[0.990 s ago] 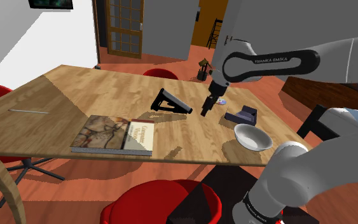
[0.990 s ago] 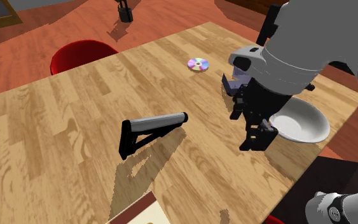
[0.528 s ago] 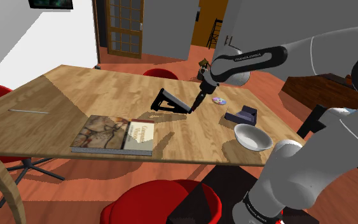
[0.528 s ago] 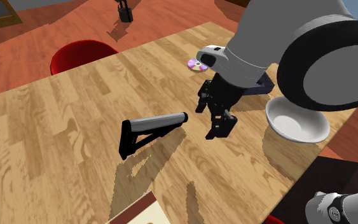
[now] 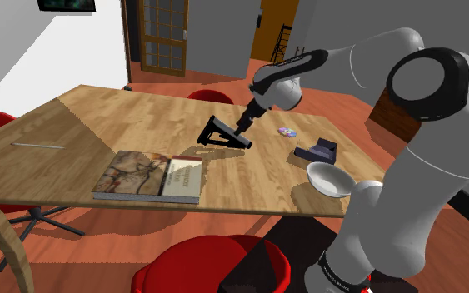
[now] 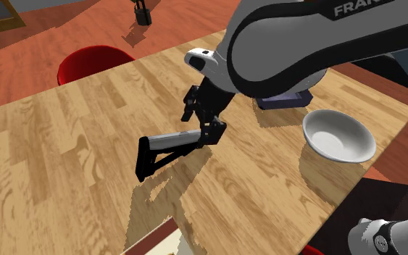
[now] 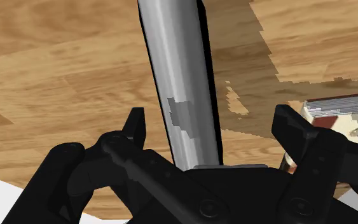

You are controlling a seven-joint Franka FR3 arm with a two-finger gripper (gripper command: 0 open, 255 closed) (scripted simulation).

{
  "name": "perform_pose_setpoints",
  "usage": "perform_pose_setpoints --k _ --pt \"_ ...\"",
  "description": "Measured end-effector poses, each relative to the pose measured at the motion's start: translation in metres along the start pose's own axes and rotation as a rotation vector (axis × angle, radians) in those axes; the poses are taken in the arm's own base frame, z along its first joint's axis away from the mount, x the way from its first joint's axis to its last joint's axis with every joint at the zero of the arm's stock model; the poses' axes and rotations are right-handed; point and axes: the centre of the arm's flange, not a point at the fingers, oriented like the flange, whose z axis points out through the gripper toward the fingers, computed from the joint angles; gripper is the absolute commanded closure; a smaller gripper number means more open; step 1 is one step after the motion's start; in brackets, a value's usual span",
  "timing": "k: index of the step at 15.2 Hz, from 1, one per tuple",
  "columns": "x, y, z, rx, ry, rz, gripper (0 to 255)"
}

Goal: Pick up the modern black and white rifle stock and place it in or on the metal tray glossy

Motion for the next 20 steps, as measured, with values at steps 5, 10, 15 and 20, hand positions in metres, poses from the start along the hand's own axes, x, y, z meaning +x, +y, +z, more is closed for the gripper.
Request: perform_pose_setpoints --k 5,10,15,20 --pt "0.012 0.012 0.022 0.003 0.045 -0.049 0" --pt "0.015 0.01 0.044 0.003 0.047 -0.05 0" --pt "0.014 0.011 0.046 0.003 0.047 -0.05 0" --pt "0.014 0.011 0.046 0.003 0.047 -0.05 255"
